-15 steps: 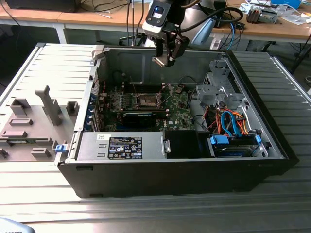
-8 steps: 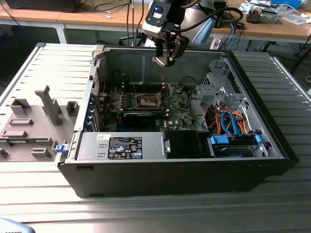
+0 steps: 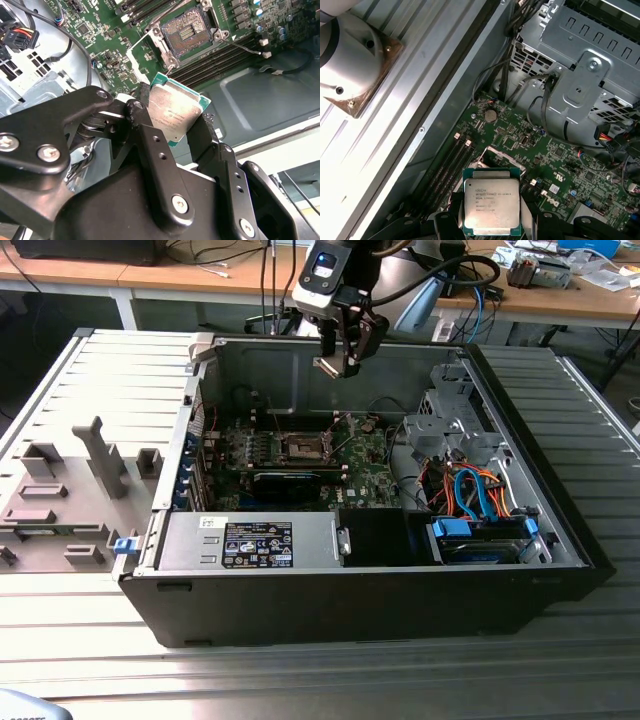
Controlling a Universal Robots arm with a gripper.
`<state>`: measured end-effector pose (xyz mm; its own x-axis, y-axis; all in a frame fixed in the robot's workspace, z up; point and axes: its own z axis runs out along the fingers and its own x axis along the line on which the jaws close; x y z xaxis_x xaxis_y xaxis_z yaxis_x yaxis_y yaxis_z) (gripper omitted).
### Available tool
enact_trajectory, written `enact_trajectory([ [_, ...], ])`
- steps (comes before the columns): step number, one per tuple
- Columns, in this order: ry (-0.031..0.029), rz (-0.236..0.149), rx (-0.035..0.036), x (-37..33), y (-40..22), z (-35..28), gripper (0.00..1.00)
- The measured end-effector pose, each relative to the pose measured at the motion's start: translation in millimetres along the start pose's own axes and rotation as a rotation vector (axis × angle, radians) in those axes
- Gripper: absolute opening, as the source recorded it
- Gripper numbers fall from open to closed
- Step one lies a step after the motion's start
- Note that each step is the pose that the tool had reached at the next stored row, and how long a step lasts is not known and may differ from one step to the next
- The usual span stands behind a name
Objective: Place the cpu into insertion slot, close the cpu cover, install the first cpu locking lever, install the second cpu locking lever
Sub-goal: 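Place the cpu into insertion slot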
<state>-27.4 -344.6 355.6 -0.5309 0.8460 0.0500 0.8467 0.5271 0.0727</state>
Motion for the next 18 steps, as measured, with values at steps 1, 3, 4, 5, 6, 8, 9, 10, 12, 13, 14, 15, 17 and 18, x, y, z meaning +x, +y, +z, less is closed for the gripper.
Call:
enact_trajectory([
  [1,-0.0001,0.001,0.0000,0.0,0.0,0.0,0.55],
  [3,-0.0002,0.002,-0.0001,0.0,0.0,0.0,0.55],
  [4,-0.0002,0.003,-0.0003,0.0,0.0,0.1,0.55],
  [5,-0.0002,0.004,-0.0003,0.0,0.0,0.1,0.55],
  [6,-0.0003,0.005,-0.0003,0.0,0.0,0.1,0.55],
  [8,-0.0005,0.008,-0.0004,0.0,0.0,0.0,0.55],
  [9,-0.0006,0.008,-0.0004,0.0,0.0,0.0,0.55],
  [10,-0.0006,0.009,-0.0004,0.0,0.0,0.0,0.55],
  [12,-0.0008,0.011,-0.0005,0.0,0.0,0.0,0.55],
  [13,-0.0008,0.011,-0.0006,0.0,0.0,0.0,0.55],
  [14,-0.0009,0.012,-0.0006,0.0,0.0,0.0,0.55],
  [15,-0.0009,0.012,-0.0006,0.0,0.0,0.0,0.55],
  [17,-0.0010,0.013,-0.0007,0.0,0.0,0.0,0.55],
  [18,-0.0010,0.014,-0.0007,0.0,0.0,0.0,0.55],
])
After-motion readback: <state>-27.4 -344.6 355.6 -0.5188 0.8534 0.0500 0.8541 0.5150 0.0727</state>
